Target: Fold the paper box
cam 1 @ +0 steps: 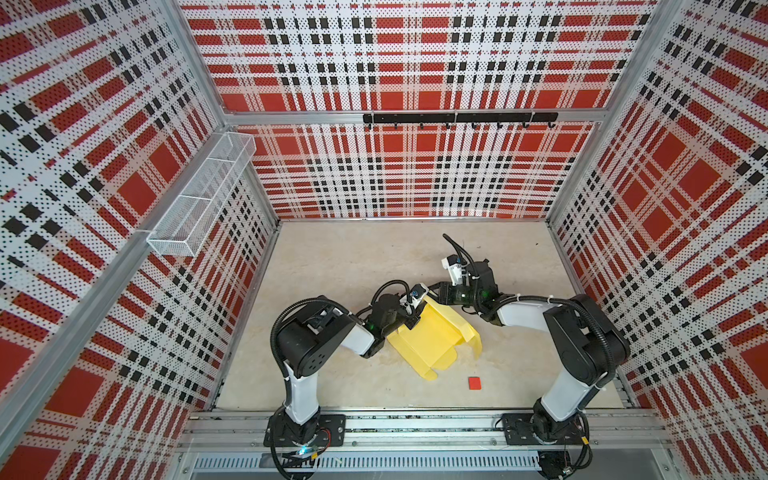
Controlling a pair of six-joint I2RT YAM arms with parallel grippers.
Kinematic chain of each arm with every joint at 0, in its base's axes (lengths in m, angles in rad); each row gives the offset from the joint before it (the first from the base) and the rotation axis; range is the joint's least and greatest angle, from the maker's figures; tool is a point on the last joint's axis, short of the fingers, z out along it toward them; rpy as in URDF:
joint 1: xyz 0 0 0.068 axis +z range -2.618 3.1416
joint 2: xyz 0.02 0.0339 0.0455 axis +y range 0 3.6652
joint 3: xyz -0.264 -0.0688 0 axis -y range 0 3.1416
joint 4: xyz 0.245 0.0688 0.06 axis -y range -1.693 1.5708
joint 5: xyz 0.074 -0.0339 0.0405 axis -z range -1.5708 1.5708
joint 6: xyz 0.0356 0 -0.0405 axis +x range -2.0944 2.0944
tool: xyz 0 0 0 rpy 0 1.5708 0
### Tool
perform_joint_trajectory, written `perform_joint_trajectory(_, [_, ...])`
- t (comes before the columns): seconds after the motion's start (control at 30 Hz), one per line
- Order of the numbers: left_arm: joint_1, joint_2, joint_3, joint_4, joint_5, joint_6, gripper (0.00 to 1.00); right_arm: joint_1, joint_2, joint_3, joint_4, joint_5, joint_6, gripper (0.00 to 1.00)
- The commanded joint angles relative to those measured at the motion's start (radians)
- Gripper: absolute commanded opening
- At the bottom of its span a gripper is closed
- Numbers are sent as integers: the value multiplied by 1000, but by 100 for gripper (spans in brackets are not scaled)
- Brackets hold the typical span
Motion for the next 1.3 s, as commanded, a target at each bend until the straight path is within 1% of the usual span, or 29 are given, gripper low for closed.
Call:
perform_joint_trajectory(0.0, [-5, 29, 32, 55, 24, -9, 33, -1, 9, -17, -79, 37, -11, 32])
perform_joint_trajectory(0.13, [-18, 36, 34, 77, 37, -13, 29, -1, 10, -17, -77, 34, -13, 31])
perform_joint_trajectory(0.27, [-26, 33, 34, 91, 25, -14, 21, -2, 13, -15, -73, 31, -11, 31])
perform_joint_trajectory(0.37, [-27, 32, 35, 97, 24, -20, 20, -1, 16, -14, -74, 30, -13, 31])
perform_joint_trajectory(0.43, [-28, 37, 40, 97, 28, -21, 17, -1, 17, -14, -72, 30, -13, 31])
perform_joint_trajectory(0.7, [-41, 59, 47, 96, -9, -13, 4, -1, 18, -5, -76, 27, -13, 31])
perform_joint_trajectory(0.83, [-42, 62, 51, 96, -18, -16, 3, -1, -2, -2, -80, 29, -4, 32])
perform_joint_trajectory(0.9, [-43, 59, 50, 95, -23, -17, 3, -1, -25, 7, -94, 31, 2, 35])
perform_joint_trajectory(1.03, [-40, 50, 51, 77, -31, -13, 3, -1, -105, 38, -159, 63, -15, 44])
perform_joint_trajectory(1.2, [-27, 19, 49, 39, -28, -7, 3, -18, -253, 34, -225, 117, -26, 53])
perform_joint_trajectory(1.27, [-14, 1, 53, 9, -15, -16, 3, -30, -325, 29, -280, 142, -46, 55])
